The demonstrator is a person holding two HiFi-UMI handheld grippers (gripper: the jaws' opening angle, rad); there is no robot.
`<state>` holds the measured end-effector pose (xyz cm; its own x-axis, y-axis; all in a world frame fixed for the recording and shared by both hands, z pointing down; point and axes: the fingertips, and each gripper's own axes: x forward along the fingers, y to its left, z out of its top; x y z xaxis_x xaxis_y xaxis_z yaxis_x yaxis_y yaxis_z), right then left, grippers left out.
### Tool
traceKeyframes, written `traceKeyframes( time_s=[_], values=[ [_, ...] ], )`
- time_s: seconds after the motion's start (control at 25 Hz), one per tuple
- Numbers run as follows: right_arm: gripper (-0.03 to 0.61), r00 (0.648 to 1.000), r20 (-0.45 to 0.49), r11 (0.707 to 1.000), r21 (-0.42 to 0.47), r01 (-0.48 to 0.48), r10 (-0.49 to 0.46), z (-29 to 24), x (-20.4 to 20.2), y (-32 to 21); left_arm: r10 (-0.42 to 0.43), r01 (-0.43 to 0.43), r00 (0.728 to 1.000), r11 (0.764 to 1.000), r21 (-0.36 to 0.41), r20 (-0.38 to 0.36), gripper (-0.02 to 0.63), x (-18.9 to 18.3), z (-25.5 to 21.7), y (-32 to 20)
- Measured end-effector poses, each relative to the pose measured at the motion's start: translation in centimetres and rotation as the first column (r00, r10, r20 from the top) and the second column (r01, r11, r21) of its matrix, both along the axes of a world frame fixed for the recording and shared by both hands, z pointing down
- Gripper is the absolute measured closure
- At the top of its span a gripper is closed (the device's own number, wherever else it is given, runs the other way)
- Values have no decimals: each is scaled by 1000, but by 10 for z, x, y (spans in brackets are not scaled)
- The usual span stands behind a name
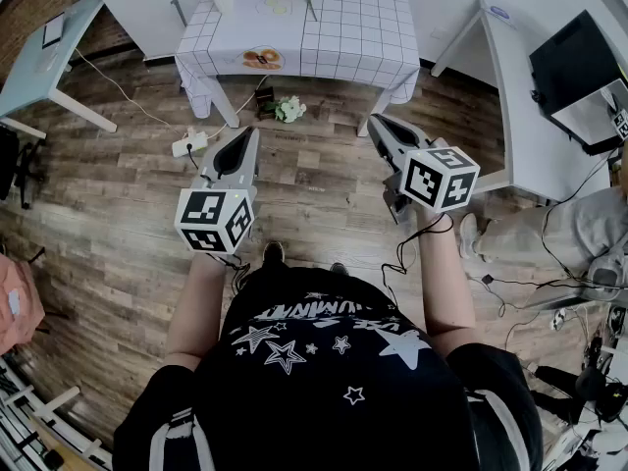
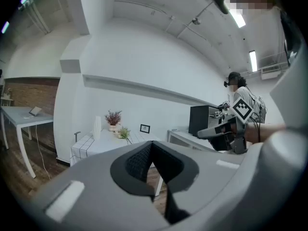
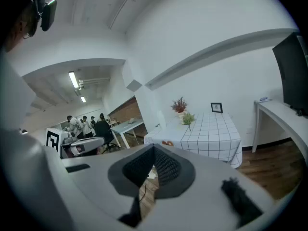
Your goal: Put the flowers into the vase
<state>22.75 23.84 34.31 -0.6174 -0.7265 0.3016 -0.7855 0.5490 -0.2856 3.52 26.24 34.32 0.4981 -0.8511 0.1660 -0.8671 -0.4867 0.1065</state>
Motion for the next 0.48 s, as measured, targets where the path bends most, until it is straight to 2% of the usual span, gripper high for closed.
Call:
traceKeyframes(
  time_s=[0.48],
  values=[
    [569,998,-56,998,-48,-42,39,4,-40,-21,42,-42,999,999,-20,0,606,-45,-3,-43]
  ],
)
